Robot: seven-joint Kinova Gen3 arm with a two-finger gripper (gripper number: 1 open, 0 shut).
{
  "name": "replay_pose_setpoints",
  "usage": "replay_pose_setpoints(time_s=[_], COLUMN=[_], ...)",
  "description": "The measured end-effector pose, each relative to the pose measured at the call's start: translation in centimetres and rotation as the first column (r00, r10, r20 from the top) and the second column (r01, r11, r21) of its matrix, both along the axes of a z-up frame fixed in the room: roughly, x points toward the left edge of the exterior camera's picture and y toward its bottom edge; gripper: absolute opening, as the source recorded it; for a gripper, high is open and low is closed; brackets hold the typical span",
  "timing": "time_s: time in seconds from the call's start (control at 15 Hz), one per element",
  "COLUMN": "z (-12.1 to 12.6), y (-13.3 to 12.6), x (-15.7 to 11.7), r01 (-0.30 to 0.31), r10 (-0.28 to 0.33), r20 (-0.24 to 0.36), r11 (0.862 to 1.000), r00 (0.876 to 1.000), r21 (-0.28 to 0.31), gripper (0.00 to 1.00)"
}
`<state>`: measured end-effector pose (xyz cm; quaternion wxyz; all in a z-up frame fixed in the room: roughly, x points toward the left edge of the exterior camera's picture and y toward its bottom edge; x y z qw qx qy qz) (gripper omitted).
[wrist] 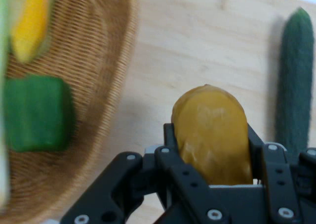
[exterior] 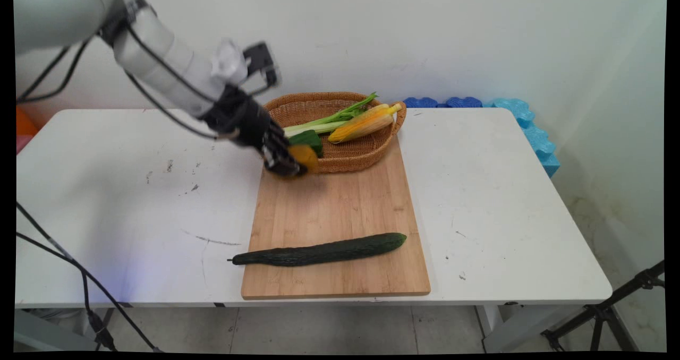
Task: Place the picked object in the vegetable basket
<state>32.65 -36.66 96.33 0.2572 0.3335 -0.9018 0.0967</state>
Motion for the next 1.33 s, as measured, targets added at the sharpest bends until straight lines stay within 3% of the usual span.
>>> replay_pose_setpoints(time_s=[0.27, 0.6, 1.07, 1.33], z=[3.8, 5.3, 2.9, 0.8], y=[-3.6, -8.3, -13.9, -15.8], x=[1.3, 3.5, 6.1, 7.1], r01=[-0.057, -0.176, -0.327, -0.356], r10=[0.058, 0.182, 0.340, 0.371], r20=[0.021, 0.050, 0.087, 0.123], r11=[0.996, 0.978, 0.936, 0.925], r00=[0.998, 0.982, 0.936, 0.920], r21=[-0.062, -0.114, -0.132, -0.132], gripper=[0.00, 0.00, 0.00, 0.00])
